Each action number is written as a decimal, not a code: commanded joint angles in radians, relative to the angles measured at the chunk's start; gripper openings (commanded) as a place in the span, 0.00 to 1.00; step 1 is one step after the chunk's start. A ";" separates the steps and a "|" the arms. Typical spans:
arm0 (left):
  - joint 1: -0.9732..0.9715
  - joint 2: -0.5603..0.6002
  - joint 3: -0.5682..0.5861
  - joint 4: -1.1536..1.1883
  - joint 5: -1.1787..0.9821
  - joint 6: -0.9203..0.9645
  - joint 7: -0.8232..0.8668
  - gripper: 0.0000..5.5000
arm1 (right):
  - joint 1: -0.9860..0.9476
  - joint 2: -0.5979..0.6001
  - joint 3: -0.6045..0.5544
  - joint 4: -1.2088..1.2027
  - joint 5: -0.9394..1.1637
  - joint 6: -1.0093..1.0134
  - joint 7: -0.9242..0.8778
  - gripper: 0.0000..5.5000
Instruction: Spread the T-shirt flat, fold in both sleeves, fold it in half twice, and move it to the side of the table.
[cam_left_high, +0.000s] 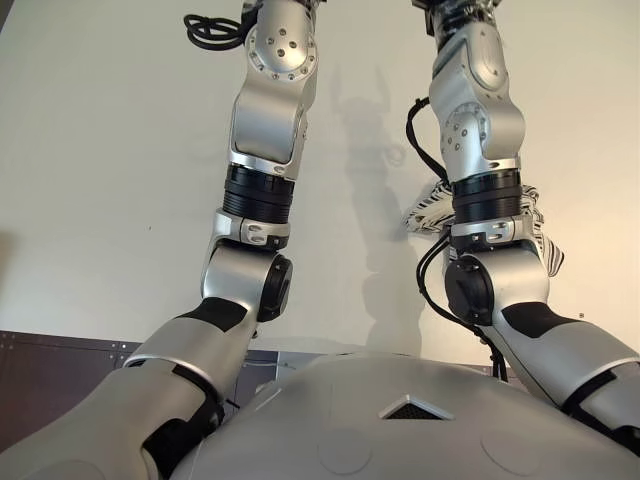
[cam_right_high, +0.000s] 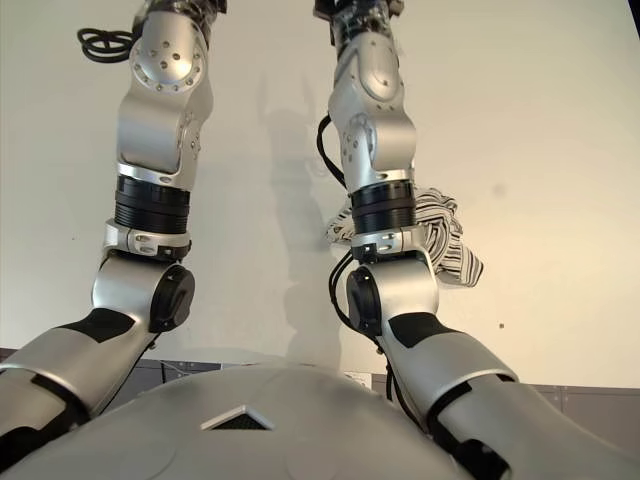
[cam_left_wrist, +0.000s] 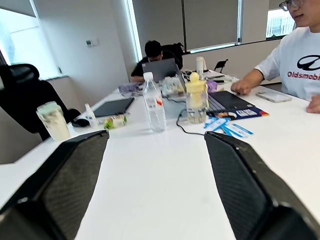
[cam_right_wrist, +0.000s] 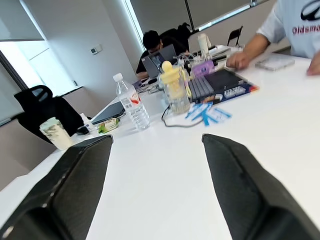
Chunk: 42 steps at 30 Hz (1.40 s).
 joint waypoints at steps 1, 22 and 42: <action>0.087 0.003 -0.064 -0.015 0.090 0.055 0.040 0.65 | 0.092 0.003 0.107 -0.070 -0.142 0.016 -0.029 0.60; 0.155 -0.117 0.084 0.096 -0.102 -0.289 0.024 0.65 | 0.093 0.049 0.094 0.080 -0.244 -0.108 -0.065 0.60; 0.192 -0.118 0.063 0.124 -0.111 -0.381 0.005 0.65 | 0.156 -0.014 0.122 0.039 -0.268 -0.132 0.040 0.60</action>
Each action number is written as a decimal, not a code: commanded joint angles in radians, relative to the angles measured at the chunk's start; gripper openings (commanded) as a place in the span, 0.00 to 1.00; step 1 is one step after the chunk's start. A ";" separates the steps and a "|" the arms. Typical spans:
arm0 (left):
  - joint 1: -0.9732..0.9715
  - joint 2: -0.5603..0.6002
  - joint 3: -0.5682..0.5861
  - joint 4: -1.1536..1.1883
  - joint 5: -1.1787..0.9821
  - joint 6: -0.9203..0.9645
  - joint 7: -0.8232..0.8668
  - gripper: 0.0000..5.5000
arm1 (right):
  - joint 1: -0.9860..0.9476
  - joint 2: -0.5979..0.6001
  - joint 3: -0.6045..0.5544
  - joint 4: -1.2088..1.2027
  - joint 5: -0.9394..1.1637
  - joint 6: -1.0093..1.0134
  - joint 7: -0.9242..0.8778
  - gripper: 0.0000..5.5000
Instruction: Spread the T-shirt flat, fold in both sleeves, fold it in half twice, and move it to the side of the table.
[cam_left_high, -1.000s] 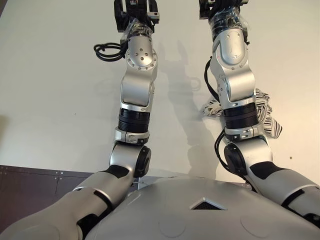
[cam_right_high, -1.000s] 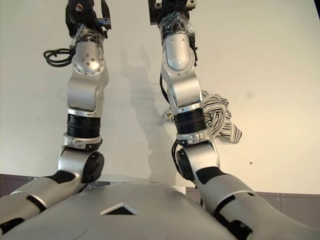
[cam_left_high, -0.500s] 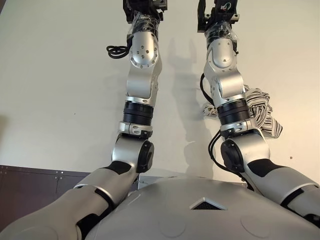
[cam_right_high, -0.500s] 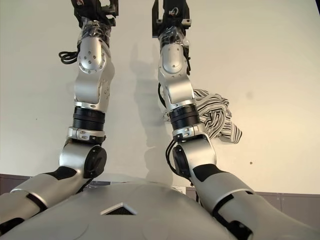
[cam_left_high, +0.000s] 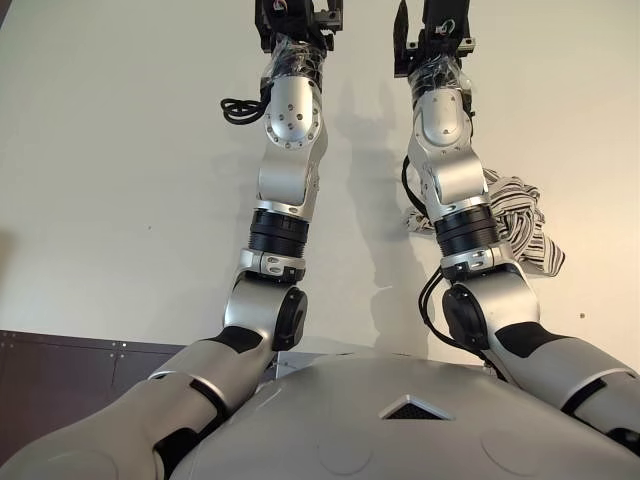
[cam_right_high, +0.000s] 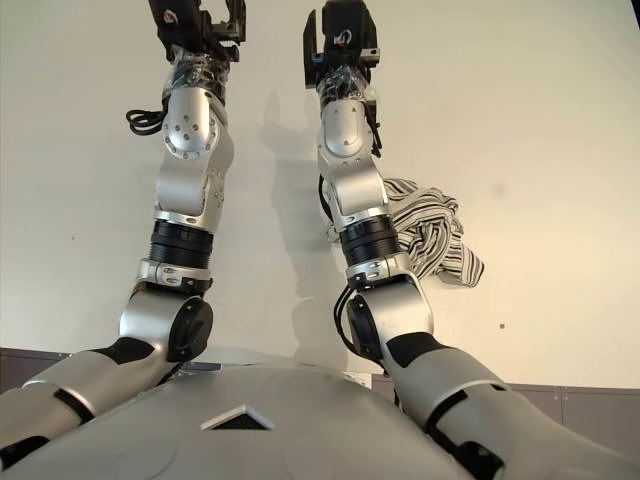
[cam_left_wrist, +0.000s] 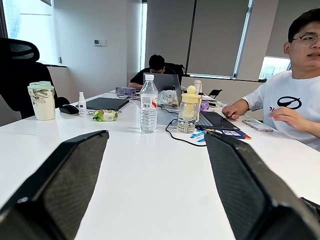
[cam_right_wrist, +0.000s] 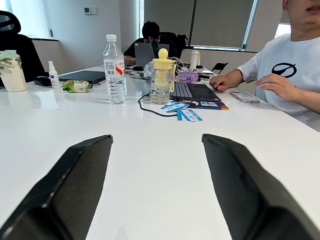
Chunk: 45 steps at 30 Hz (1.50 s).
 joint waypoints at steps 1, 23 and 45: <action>0.004 0.003 0.029 0.008 -0.016 0.035 0.015 0.65 | 0.004 -0.027 -0.007 -0.084 0.064 -0.002 0.132 0.60; 0.720 0.478 -0.107 -1.097 -0.668 0.818 -0.450 0.65 | 0.709 -0.993 0.082 -0.463 0.072 0.122 1.270 0.60; 0.642 0.644 -0.228 -0.659 -0.292 0.580 -0.632 0.65 | 0.431 -0.488 0.376 -0.621 0.093 0.452 0.907 0.60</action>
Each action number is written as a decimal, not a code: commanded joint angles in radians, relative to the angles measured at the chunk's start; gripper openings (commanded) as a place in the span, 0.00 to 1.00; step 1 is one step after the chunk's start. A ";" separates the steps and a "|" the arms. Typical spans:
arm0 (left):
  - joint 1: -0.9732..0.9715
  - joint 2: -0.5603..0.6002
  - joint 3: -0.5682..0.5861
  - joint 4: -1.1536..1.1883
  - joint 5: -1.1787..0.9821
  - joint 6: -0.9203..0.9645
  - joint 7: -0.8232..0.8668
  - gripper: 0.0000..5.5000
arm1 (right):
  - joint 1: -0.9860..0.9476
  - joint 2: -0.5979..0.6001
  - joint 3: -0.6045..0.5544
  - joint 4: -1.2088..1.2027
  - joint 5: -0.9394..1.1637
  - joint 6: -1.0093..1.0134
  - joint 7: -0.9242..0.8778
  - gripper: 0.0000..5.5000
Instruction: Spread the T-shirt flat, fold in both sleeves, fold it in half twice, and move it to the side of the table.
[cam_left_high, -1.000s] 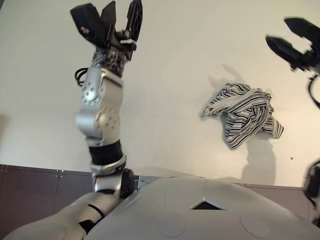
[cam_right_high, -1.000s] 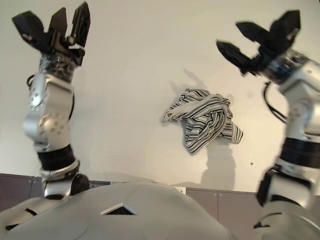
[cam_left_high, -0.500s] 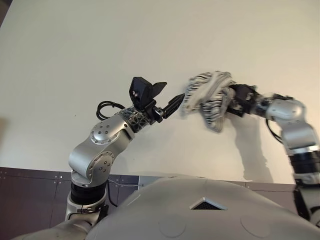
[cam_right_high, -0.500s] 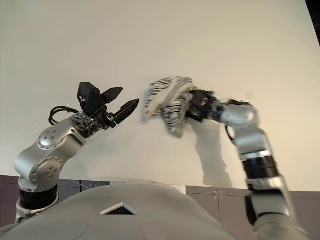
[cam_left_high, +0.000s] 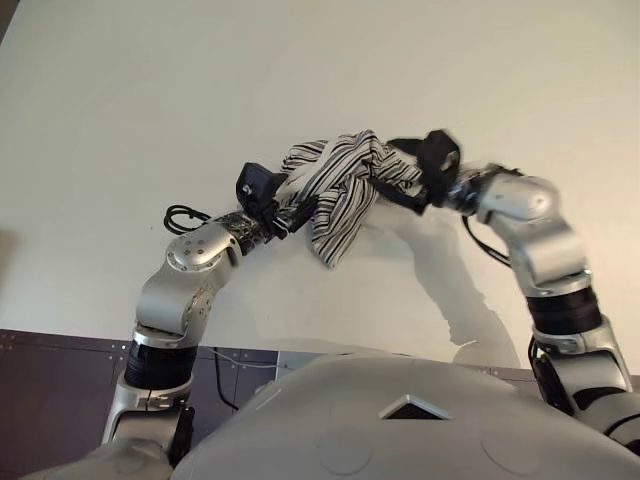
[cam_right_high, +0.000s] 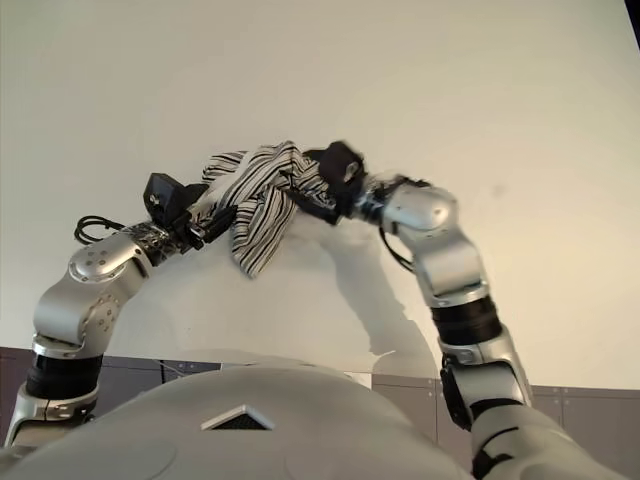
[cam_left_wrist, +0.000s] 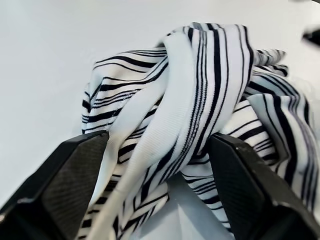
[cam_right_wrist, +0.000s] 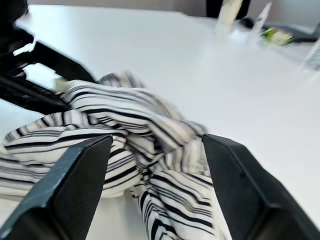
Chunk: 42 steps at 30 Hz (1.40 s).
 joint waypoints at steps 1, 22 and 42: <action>-0.032 0.042 -0.105 0.085 0.120 -0.060 -0.049 0.65 | 0.005 0.037 0.099 0.092 -0.089 0.088 -0.064 0.60; 0.096 0.234 -0.209 -0.046 0.301 -0.341 -0.312 0.34 | -0.355 0.158 -0.230 0.227 0.241 0.027 -0.253 0.60; 0.290 0.172 -0.253 0.000 0.389 -0.218 -0.137 0.34 | 0.242 -0.648 -0.313 0.004 0.182 -0.093 0.420 0.60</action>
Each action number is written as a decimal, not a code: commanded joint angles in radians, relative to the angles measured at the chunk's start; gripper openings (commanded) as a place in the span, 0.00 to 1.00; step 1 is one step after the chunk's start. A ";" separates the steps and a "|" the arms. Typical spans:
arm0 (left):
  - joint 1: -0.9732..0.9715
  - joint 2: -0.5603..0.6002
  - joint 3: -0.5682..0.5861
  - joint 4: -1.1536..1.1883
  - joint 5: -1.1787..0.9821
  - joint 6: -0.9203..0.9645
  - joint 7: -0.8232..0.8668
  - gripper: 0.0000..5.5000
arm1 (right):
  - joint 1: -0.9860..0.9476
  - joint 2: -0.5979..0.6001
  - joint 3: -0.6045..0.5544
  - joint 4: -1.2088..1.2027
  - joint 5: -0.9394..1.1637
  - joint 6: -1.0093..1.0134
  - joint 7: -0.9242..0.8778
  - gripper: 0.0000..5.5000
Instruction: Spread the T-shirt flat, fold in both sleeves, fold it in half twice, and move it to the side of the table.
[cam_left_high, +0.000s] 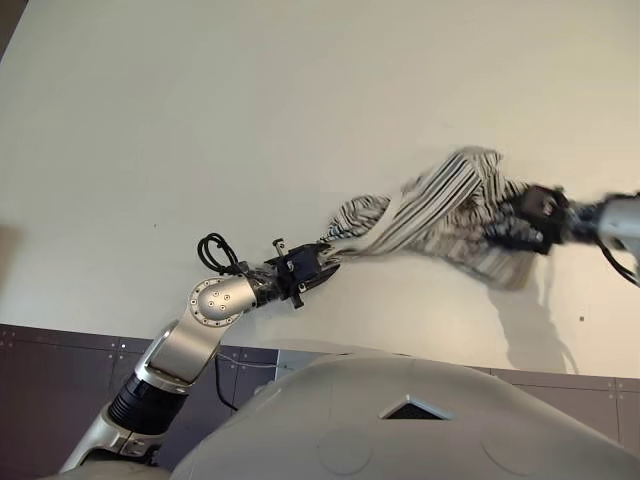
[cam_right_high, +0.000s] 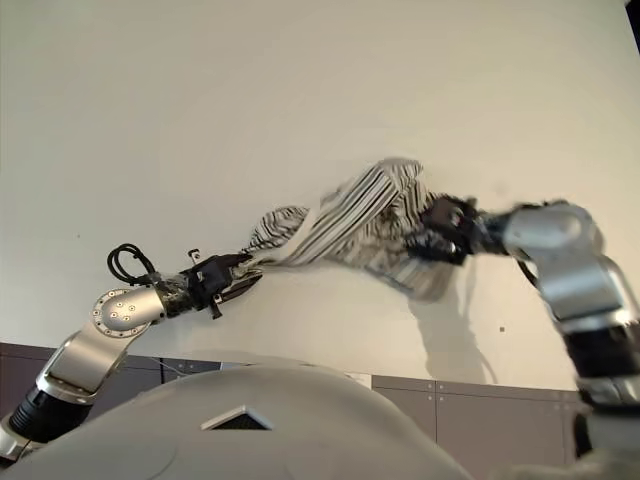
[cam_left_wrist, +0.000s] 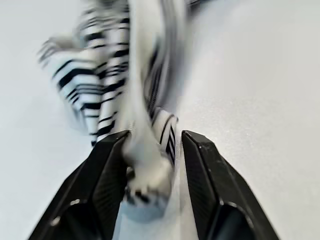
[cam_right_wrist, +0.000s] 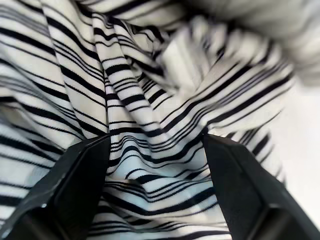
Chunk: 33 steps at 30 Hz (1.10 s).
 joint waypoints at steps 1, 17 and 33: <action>0.054 -0.003 -0.010 0.060 0.071 0.118 0.054 0.34 | -0.106 0.029 -0.101 0.022 0.140 -0.022 0.085 0.60; -0.029 0.037 0.047 0.097 0.082 0.057 0.011 0.34 | -0.655 0.282 0.128 0.497 0.085 0.066 0.287 0.60; -0.005 0.028 0.080 0.084 0.086 0.060 0.022 0.33 | -0.464 0.308 0.133 0.385 0.056 0.266 0.126 0.03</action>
